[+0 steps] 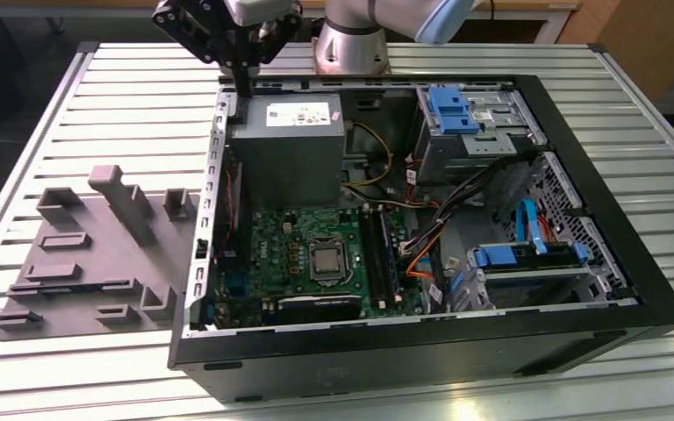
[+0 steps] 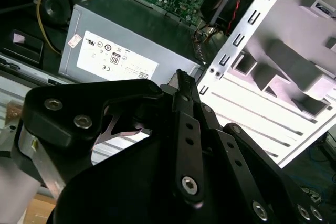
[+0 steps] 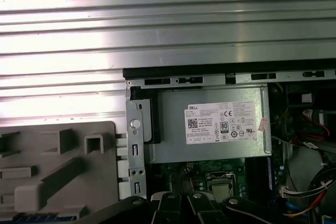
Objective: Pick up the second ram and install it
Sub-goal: 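Reach for the second ram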
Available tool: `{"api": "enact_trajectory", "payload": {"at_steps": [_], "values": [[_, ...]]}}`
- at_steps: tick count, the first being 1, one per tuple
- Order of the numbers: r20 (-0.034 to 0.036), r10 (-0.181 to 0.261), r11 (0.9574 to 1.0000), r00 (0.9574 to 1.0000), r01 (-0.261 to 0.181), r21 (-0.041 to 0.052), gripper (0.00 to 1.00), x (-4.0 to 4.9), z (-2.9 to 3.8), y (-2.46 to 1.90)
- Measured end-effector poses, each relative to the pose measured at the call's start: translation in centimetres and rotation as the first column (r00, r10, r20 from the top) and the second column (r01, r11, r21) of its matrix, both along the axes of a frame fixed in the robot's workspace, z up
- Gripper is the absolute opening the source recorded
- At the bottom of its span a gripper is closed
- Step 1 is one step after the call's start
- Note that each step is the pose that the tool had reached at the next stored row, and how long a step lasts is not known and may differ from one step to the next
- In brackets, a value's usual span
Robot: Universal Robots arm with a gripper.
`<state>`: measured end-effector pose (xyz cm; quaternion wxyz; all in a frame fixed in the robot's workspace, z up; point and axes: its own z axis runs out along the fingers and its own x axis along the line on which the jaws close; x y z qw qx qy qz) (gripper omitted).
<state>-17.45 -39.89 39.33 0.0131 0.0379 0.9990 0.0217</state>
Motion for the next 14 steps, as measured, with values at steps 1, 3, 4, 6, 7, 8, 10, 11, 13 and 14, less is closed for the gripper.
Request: {"api": "enact_trajectory", "payload": {"at_steps": [1,3,4,6,7,8,10,11,13,14], "values": [[0.0000,0.000,1.0000,1.0000,0.000,0.0000,0.11,-0.09,0.00,0.00],[0.0000,0.000,1.0000,1.0000,0.000,0.0000,0.11,-0.26,0.00,0.00],[0.0000,0.000,1.0000,1.0000,0.000,0.0000,0.11,-0.35,0.00,0.00],[0.0001,0.000,1.0000,1.0000,0.000,0.0000,0.11,-0.52,0.00,0.00],[0.0000,0.000,1.0000,1.0000,0.000,0.0000,0.11,-0.60,0.00,0.00],[0.0000,0.000,1.0000,1.0000,0.000,0.0000,0.11,-0.68,0.00,0.00],[0.0000,0.000,1.0000,1.0000,0.000,0.0000,0.11,-0.82,0.00,0.00],[0.0000,0.000,1.0000,1.0000,0.000,0.0000,0.11,-0.89,0.00,0.00],[0.0000,0.000,1.0000,1.0000,0.000,0.0000,0.11,-1.03,0.00,0.00],[0.0000,0.000,1.0000,1.0000,0.000,0.0000,0.11,-1.09,0.00,0.00]]}}
